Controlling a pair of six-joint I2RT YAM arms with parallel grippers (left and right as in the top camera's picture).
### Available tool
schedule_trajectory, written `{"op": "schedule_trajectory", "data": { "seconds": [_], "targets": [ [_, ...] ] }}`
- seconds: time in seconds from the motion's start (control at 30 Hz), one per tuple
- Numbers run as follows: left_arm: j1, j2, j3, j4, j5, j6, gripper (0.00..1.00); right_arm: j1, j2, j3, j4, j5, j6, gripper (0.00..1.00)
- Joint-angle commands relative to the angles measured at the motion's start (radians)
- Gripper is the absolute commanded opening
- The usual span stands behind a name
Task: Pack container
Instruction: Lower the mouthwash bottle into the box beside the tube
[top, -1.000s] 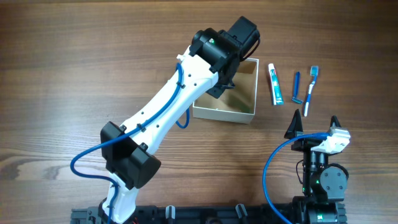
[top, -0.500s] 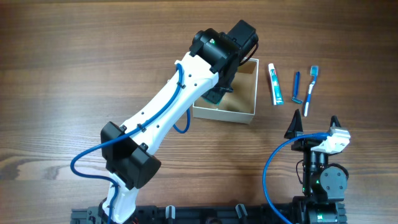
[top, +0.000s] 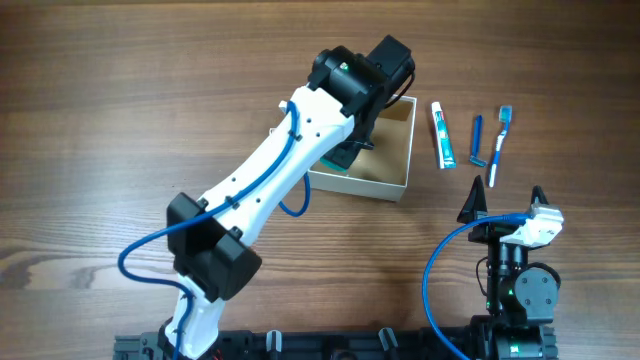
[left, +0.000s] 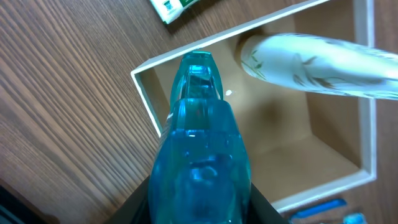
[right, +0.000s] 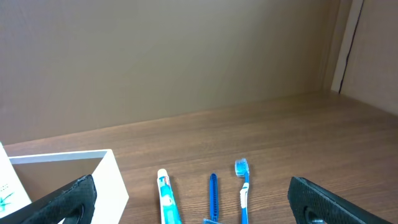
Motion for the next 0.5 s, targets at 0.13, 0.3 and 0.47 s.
{"op": "schedule_trajectory", "data": {
  "seconds": [0.13,0.3,0.47],
  "targets": [
    [-0.003,0.036,0.002,0.013,-0.018,-0.024,0.11,-0.002,-0.011,-0.002,0.001,-0.005,0.018,1.0],
    [-0.004,0.058,0.002,0.014,-0.033,-0.024,0.13,-0.002,-0.011,-0.002,0.001,-0.005,0.018,1.0],
    [-0.004,0.085,0.002,0.044,-0.029,-0.023,0.17,-0.002,-0.011,-0.002,0.001,-0.005,0.018,1.0]
  ]
}}
